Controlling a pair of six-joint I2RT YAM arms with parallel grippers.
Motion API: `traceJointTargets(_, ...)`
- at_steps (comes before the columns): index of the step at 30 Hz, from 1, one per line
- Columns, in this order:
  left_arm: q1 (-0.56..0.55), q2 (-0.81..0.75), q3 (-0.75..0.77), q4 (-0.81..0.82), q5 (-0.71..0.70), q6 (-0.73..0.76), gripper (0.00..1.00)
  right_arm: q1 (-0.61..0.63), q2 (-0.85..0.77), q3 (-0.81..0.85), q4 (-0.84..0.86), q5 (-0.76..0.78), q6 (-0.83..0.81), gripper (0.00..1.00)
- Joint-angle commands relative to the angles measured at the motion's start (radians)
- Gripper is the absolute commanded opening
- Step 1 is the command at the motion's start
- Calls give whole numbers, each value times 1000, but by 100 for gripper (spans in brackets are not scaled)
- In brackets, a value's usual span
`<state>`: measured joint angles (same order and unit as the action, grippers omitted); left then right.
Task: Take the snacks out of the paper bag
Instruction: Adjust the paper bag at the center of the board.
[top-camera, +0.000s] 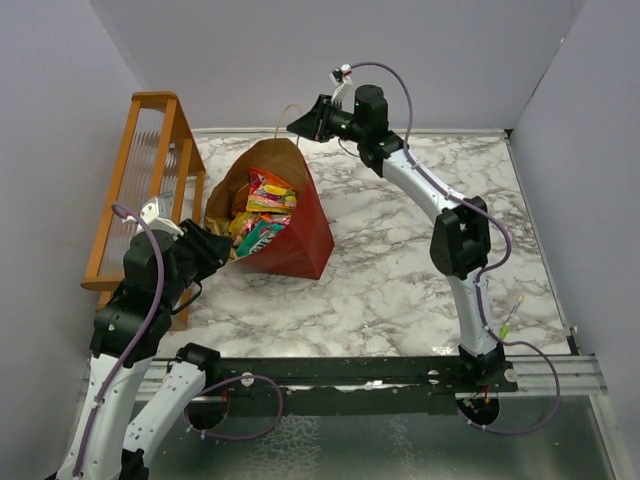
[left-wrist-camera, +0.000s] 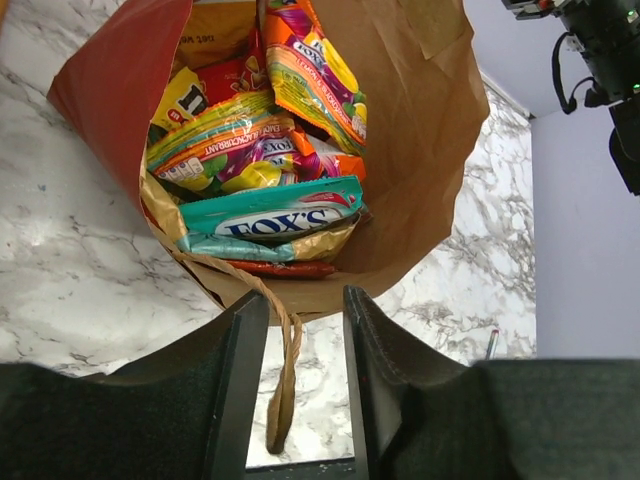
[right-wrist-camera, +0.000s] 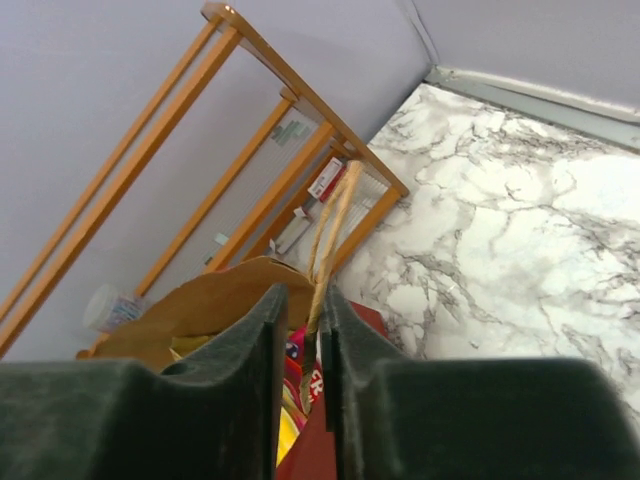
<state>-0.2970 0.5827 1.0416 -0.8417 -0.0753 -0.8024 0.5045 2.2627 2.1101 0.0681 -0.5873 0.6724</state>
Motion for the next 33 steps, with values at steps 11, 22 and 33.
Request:
traceJointTargets(11,-2,135,41,168,-10,-51,8,3,-523,-556,5,225,-56,1)
traceJointTargets(22,-1,399,227,263,27,132,0,5,-953,-957,-121,176,0,2)
traceJointTargets(33,16,601,434,259,181,256,0,5,-1226,-1144,-182,21,39,11)
